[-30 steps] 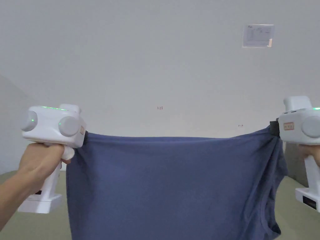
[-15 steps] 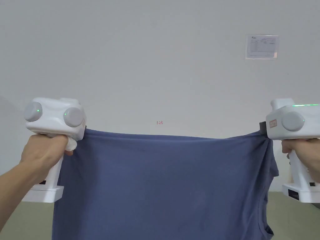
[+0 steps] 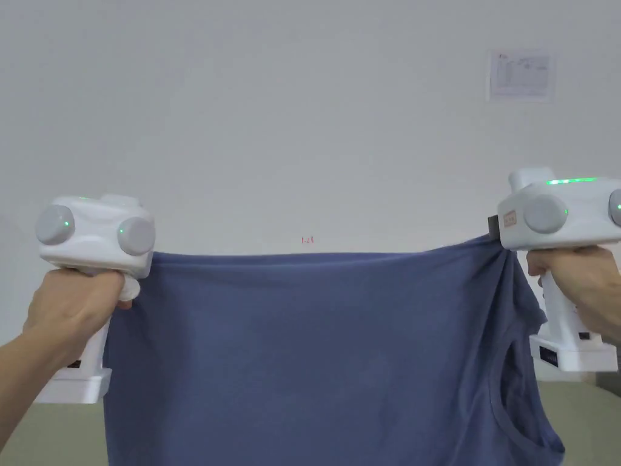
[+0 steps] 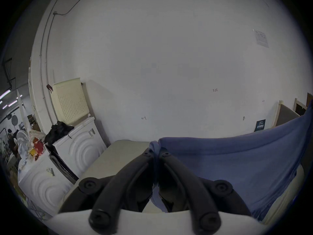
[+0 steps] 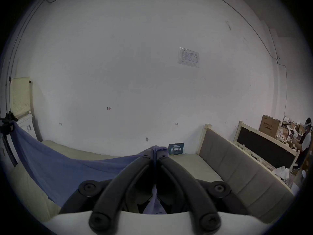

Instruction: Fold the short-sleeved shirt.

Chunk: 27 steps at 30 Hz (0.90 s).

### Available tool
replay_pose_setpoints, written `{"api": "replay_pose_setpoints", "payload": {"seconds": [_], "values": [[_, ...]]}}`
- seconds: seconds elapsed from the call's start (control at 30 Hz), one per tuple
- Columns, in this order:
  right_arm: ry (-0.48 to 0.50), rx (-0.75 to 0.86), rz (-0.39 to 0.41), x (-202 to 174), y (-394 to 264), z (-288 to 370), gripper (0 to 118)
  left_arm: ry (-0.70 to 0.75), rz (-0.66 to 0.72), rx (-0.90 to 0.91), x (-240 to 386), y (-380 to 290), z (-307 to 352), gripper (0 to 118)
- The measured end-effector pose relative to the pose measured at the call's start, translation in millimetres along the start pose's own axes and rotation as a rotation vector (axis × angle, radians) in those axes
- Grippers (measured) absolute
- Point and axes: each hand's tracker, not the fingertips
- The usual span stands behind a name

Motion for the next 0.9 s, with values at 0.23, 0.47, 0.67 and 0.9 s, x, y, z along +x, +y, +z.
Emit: {"api": "replay_pose_setpoints", "payload": {"seconds": [0.23,0.47,0.67,0.9], "values": [[0.052,-0.092,0.009,-5.7,-80.4,3.4,1,-0.041,-0.031,-0.073,8.1,-78.1,-19.4,4],[0.087,-0.238,0.030,-2.4,-194.8,36.8,1,-0.097,-0.095,-0.201,13.3,-200.5,-5.9,4],[0.112,-0.333,0.037,-2.9,-283.1,85.0,1,-0.135,-0.085,-0.291,-0.1,-291.1,25.7,4],[0.120,-0.426,-0.008,7.2,-363.4,151.2,1,-0.173,-0.073,-0.358,-26.5,-360.5,79.4,4]]}}
